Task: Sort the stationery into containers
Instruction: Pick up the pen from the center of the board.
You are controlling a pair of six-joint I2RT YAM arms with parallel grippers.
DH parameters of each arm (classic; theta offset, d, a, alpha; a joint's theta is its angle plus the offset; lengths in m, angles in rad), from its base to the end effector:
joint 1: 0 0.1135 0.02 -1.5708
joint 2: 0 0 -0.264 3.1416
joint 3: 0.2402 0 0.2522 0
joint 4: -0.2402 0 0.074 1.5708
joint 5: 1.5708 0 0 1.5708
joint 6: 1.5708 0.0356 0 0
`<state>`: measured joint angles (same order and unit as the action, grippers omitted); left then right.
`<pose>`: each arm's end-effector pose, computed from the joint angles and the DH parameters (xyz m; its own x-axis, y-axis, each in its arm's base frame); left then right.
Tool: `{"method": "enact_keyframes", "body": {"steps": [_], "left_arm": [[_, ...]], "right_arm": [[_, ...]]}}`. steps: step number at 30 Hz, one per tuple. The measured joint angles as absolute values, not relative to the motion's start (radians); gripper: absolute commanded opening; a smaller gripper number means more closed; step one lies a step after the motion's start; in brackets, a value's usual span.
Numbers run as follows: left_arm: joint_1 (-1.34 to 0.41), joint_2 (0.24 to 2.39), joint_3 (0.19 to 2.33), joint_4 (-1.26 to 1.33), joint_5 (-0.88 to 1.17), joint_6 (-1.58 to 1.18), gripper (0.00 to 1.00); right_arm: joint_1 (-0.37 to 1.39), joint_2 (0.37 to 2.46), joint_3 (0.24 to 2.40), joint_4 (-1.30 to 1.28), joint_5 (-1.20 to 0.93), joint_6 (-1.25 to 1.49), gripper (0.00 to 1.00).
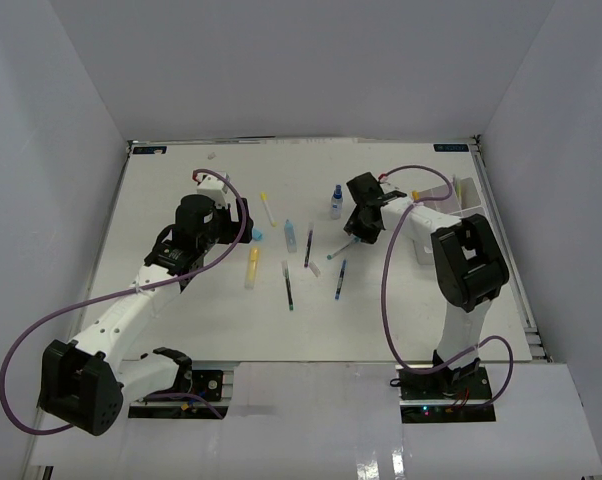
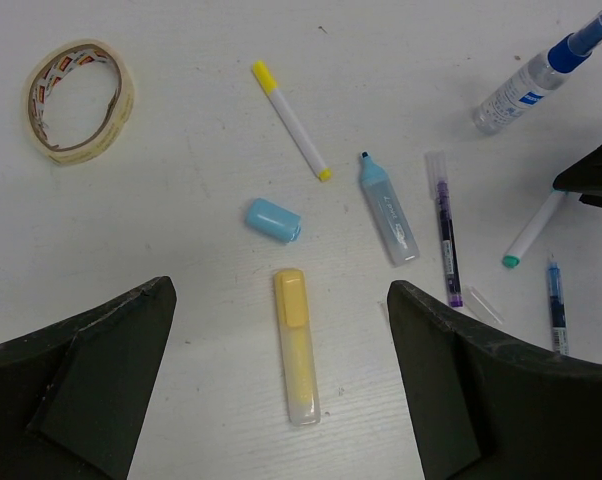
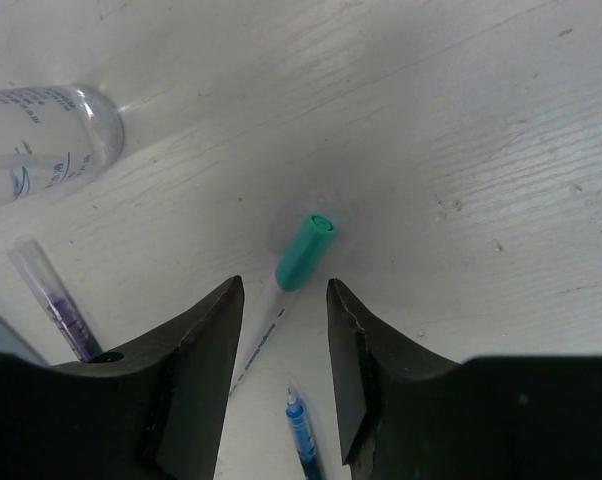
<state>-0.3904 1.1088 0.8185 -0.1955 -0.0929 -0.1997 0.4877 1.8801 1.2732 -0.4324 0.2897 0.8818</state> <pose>0.2334 -0.0925 0.2861 -0.4833 -0.0147 -0.8753 0.2114 0.9683 -0.1330 0.3498 0.1740 0.1813 -0.7321 0.4490 -0.5123 0.3837 0.8932 0.2346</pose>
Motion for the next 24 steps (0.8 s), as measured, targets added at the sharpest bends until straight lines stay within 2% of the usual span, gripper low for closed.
{"method": "enact_keyframes", "body": {"steps": [11, 24], "left_arm": [[-0.39, 1.109, 0.818, -0.196, -0.089, -0.2, 0.98], [-0.39, 1.109, 0.818, -0.196, -0.089, -0.2, 0.98]], "right_arm": [[0.488, 1.917, 1.281, -0.448, 0.266, 0.974, 0.38], [0.488, 1.929, 1.288, -0.449, 0.229, 1.016, 0.19]]}}
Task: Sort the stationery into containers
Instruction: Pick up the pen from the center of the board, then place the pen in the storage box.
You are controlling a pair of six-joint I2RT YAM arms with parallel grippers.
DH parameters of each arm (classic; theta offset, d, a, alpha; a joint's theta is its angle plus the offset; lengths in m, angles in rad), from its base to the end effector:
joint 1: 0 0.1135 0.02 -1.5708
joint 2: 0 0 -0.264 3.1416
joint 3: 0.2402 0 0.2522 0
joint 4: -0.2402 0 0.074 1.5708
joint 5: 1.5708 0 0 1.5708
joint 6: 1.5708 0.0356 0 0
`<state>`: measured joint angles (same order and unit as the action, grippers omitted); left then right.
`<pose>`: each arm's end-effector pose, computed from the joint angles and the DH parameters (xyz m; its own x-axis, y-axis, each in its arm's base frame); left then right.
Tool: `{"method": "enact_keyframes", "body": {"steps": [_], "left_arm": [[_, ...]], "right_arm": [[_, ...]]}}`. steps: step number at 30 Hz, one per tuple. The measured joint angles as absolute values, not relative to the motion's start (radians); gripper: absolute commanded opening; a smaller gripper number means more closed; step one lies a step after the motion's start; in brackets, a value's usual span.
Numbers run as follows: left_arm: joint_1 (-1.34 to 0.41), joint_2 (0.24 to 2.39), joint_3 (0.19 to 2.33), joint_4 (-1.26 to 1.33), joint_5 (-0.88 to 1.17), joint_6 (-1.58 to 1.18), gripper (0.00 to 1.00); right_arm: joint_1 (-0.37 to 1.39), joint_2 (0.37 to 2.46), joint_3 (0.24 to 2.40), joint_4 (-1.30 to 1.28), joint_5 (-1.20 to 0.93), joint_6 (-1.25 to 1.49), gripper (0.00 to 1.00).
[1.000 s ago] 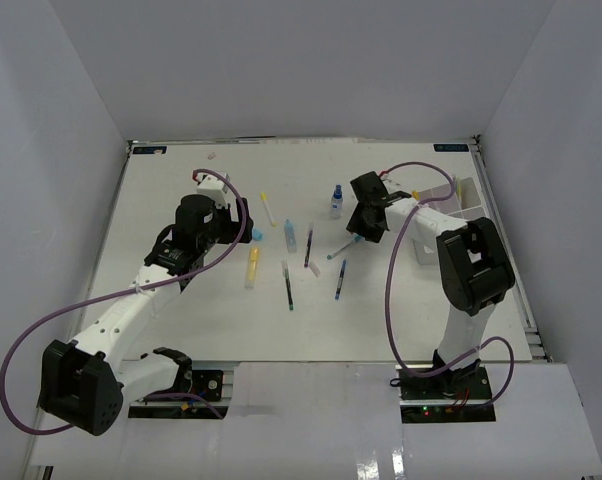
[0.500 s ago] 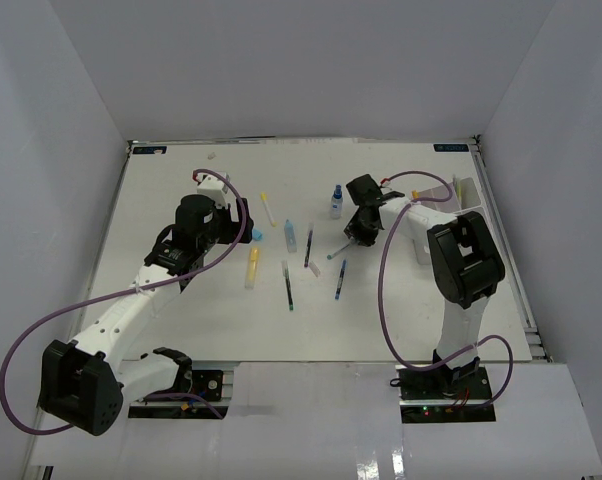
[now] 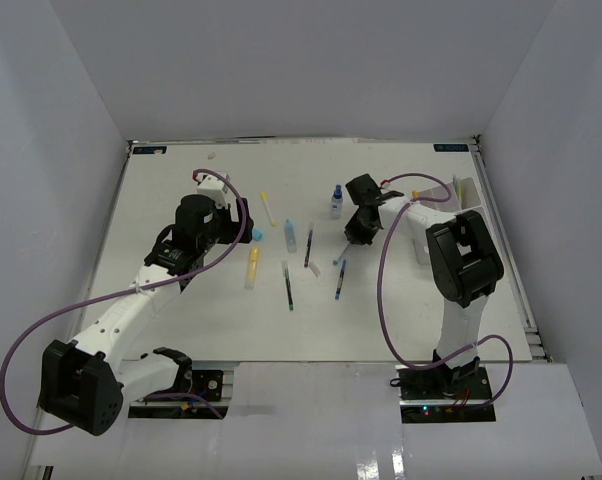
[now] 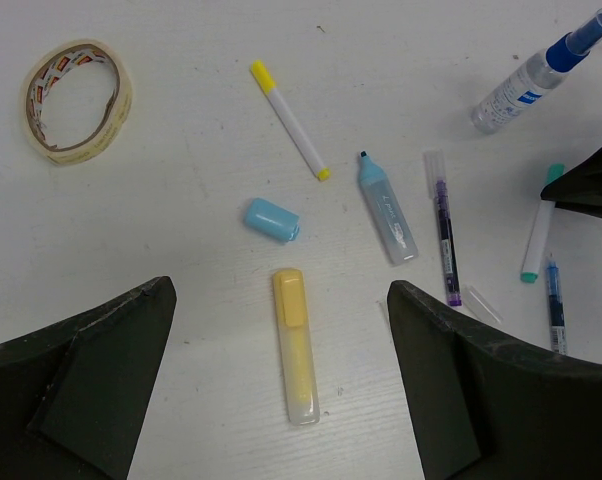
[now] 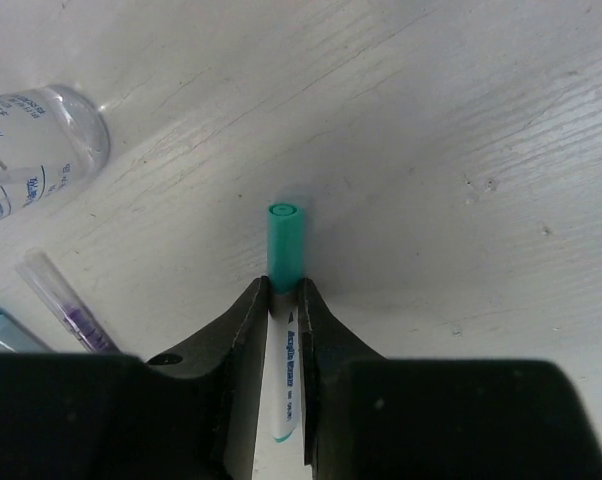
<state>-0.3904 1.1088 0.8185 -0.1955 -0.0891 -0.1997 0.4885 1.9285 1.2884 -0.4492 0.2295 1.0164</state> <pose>0.2333 -0.0926 0.2861 -0.4840 -0.0145 -0.8750 0.2146 0.9674 -0.1347 0.3527 0.1782 0.1663 -0.7214 0.5542 -0.4152 0.4738 0.8323 0.2876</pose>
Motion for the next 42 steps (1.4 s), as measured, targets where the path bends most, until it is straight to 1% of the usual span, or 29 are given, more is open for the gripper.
{"method": "enact_keyframes", "body": {"steps": [1, 4, 11, 17, 20, 23, 26, 29, 37, 42], "left_arm": [[-0.39, 1.109, 0.818, -0.196, -0.089, -0.2, 0.98], [-0.39, 1.109, 0.818, -0.196, -0.089, -0.199, 0.98], [-0.39, 1.109, 0.818, -0.196, -0.089, -0.199, 0.98], [-0.39, 1.109, 0.818, -0.196, -0.089, -0.199, 0.98], [-0.39, 1.109, 0.818, -0.196, -0.089, -0.199, 0.98], [-0.39, 1.108, 0.818, -0.196, -0.09, -0.199, 0.98], [-0.39, 1.109, 0.818, -0.196, -0.09, -0.199, 0.98], [-0.39, 1.109, 0.818, -0.196, -0.09, -0.199, 0.98], [-0.39, 1.11, 0.818, -0.196, -0.09, -0.196, 0.98], [-0.39, 1.126, 0.818, -0.196, -0.09, -0.192, 0.98]], "right_arm": [[0.488, 1.929, 1.289, -0.448, 0.227, 1.018, 0.13], [0.488, 1.931, 1.294, -0.448, 0.218, 1.022, 0.08], [0.488, 1.919, 1.292, -0.4, 0.169, 1.019, 0.08], [0.488, 1.791, 1.268, -0.315, 0.157, 0.949, 0.08], [0.488, 1.702, 1.266, -0.271, 0.193, 0.843, 0.08], [0.487, 1.595, 1.25, -0.211, 0.289, 0.684, 0.08], [0.467, 1.494, 1.193, -0.12, 0.369, 0.525, 0.08], [0.41, 1.43, 1.123, -0.001, 0.402, 0.341, 0.08], [0.266, 1.423, 1.011, 0.268, 0.396, -0.076, 0.08], [0.214, 1.486, 1.0, 0.373, 0.332, -0.195, 0.08]]}}
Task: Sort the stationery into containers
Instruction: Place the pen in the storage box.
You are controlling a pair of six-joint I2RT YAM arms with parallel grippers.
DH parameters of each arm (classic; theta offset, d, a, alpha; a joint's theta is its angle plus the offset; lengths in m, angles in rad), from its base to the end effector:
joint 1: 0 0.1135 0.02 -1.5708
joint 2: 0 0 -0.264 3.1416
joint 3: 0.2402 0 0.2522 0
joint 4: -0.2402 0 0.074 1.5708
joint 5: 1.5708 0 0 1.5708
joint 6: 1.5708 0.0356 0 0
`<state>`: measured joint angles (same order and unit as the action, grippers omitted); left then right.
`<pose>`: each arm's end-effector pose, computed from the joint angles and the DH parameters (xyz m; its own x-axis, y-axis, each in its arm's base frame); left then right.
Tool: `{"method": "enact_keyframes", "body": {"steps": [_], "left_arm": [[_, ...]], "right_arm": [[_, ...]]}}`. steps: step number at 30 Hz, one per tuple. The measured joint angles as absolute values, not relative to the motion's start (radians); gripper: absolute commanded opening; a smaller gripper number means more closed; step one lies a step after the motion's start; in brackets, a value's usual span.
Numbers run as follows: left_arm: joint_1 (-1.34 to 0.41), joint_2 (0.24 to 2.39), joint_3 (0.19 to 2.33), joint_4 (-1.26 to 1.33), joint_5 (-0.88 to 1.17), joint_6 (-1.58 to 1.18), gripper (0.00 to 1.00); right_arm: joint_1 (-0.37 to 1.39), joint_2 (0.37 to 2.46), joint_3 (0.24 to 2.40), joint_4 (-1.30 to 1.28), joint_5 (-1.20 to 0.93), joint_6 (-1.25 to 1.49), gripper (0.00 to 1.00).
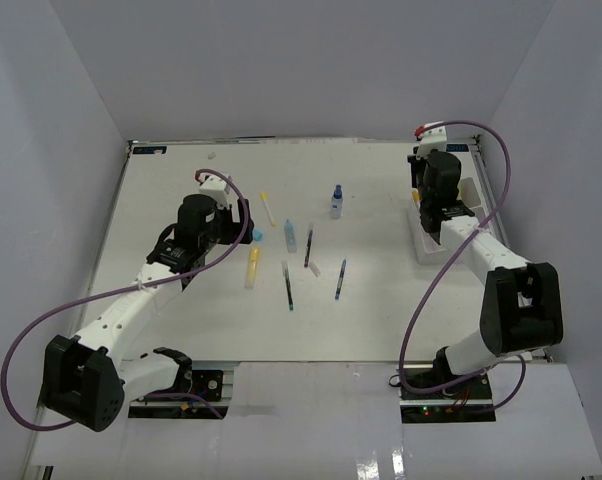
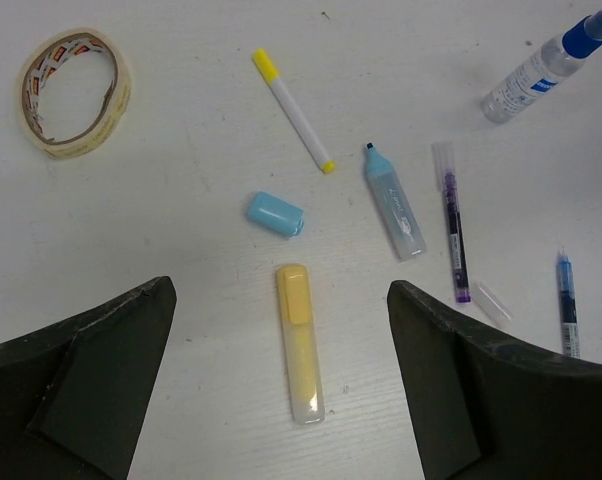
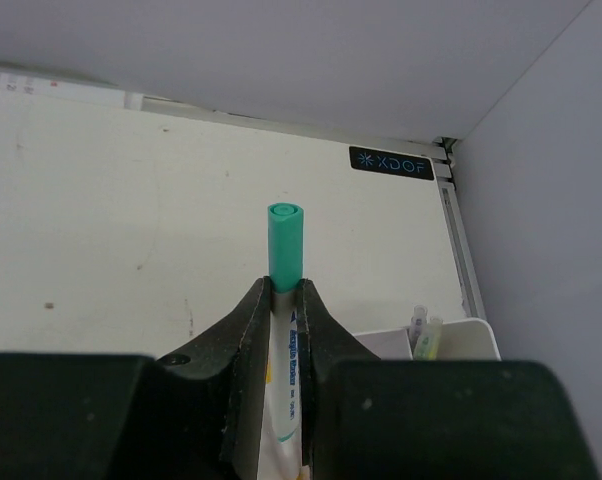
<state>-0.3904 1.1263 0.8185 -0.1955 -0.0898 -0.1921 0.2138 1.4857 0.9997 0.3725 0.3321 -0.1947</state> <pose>0.2361 -0.0937 0.2820 -0.4963 -0.0014 -0.8681 0.2156 0.9685 -0.1248 0.3437 0.0627 0.3030 -0.1310 -0.2156 -0.9677 0.0924 0.9692 -0.2285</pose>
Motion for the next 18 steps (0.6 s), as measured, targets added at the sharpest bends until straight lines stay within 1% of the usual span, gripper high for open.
{"method": "enact_keyframes", "body": {"steps": [9, 18], "left_arm": [[-0.39, 1.148, 0.818, -0.195, -0.09, -0.184, 0.98], [-0.39, 1.154, 0.818, -0.195, -0.089, -0.183, 0.98]], "right_arm": [[0.165, 1.592, 0.936, 0.47, 0.265, -0.232, 0.08], [0.165, 1.615, 0.849, 0.505, 0.281, -0.222, 0.22]]}}
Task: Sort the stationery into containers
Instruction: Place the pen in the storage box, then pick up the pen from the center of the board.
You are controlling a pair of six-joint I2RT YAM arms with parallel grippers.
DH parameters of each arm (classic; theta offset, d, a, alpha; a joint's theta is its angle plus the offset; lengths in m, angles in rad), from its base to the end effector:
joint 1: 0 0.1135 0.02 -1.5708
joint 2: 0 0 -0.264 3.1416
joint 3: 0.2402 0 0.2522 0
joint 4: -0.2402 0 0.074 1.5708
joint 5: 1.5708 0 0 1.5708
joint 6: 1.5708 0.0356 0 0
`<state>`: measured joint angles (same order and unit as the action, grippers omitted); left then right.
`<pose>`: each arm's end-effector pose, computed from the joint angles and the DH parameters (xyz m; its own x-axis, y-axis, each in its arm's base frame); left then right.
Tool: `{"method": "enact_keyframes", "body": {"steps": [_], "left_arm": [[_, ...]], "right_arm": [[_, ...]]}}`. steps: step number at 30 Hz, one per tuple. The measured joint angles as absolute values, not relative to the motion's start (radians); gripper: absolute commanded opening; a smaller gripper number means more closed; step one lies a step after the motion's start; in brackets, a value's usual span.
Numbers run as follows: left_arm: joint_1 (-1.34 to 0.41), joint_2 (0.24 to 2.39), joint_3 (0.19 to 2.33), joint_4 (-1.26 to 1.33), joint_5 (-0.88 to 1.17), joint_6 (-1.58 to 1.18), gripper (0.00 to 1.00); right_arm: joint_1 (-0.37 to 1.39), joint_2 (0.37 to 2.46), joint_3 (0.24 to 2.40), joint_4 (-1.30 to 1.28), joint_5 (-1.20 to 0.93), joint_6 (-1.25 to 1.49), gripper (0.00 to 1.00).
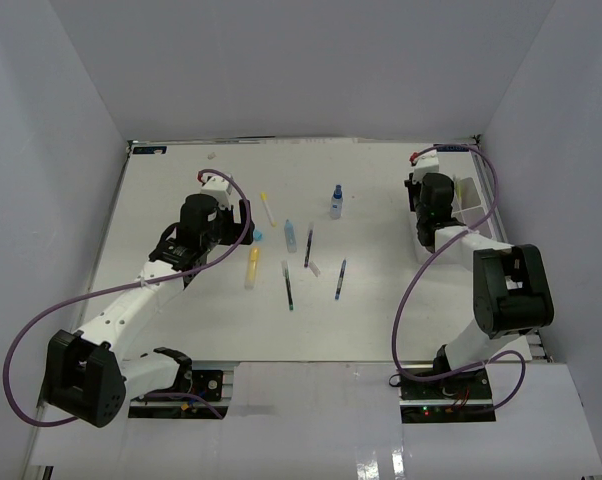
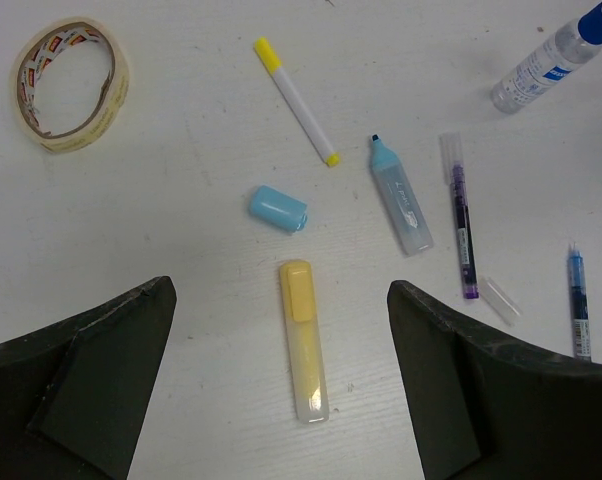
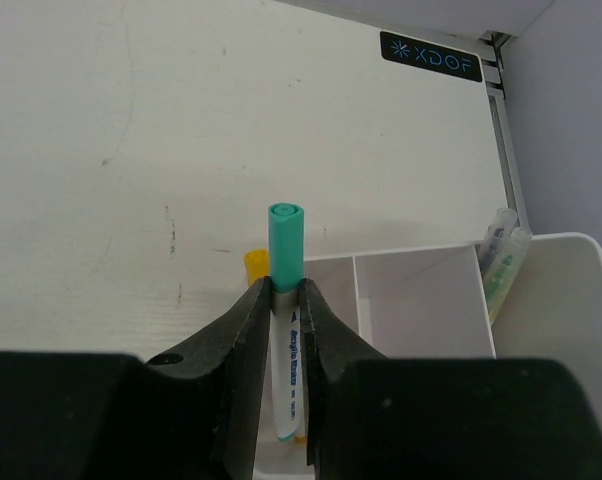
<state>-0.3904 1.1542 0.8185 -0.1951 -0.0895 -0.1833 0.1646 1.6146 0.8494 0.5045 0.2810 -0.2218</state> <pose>0.2404 -0.0955 0.2755 -0.5164 0.0162 -0.8562 0.2173 0.9696 -0.1127 0.3512 0.0483 0.2230 -0.2716 -0.2594 -0.9268 0.0484 0.9581 -0.2823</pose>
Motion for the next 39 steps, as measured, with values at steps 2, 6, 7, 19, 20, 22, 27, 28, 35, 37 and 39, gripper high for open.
{"method": "enact_keyframes", "body": {"steps": [2, 6, 7, 19, 20, 22, 27, 28, 35, 37, 39], "left_arm": [[-0.39, 1.154, 0.818, -0.195, -0.089, -0.183, 0.98], [-0.39, 1.154, 0.818, -0.195, -0.089, -0.184, 0.98], [-0.39, 1.154, 0.818, -0.195, -0.088, -0.184, 0.98], [-0.39, 1.256, 0.905, -0.249, -0.044, -0.302, 0.98], [-0.39, 1.297, 0.947, -0.27, -0.041, -0.321, 0.98], [-0.39, 1.374, 1.028, -0.303, -0.036, -0.358, 0.98], [-0.39, 1.531, 1.18, -0.356, -0.043, -0.447, 0.98], [-0.39, 1.567, 1.205, -0.364, -0.047, -0.458, 0.98], [-0.39, 1.897, 1.434, -0.445, -0.095, -0.497, 0.92], [-0.39, 1.972, 1.485, -0.474, -0.112, -0.501, 0.87], [-0.39, 2.031, 1.527, -0.499, -0.133, -0.505, 0.82]], "right_arm": [[0.165, 1.609, 0.834, 0.514, 0.285, -0.217, 0.33], [0.165, 1.569, 0.802, 0.515, 0.287, -0.212, 0.66], [0.165, 1.555, 0.802, 0.51, 0.285, -0.215, 0.69], [0.165, 1.073, 0.748, 0.381, 0.213, -0.089, 0.9], [0.165, 1.012, 0.735, 0.372, 0.2, -0.067, 0.9], [0.165, 0.898, 0.712, 0.36, 0.175, -0.02, 0.9], [0.165, 0.75, 0.701, 0.313, 0.123, 0.06, 0.9], [0.165, 0.736, 0.693, 0.309, 0.117, 0.07, 0.9], [0.164, 0.682, 0.614, 0.217, 0.076, 0.127, 0.9], [0.164, 0.682, 0.611, 0.191, 0.065, 0.137, 0.9], [0.164, 0.681, 0.611, 0.179, 0.052, 0.144, 0.9]]}}
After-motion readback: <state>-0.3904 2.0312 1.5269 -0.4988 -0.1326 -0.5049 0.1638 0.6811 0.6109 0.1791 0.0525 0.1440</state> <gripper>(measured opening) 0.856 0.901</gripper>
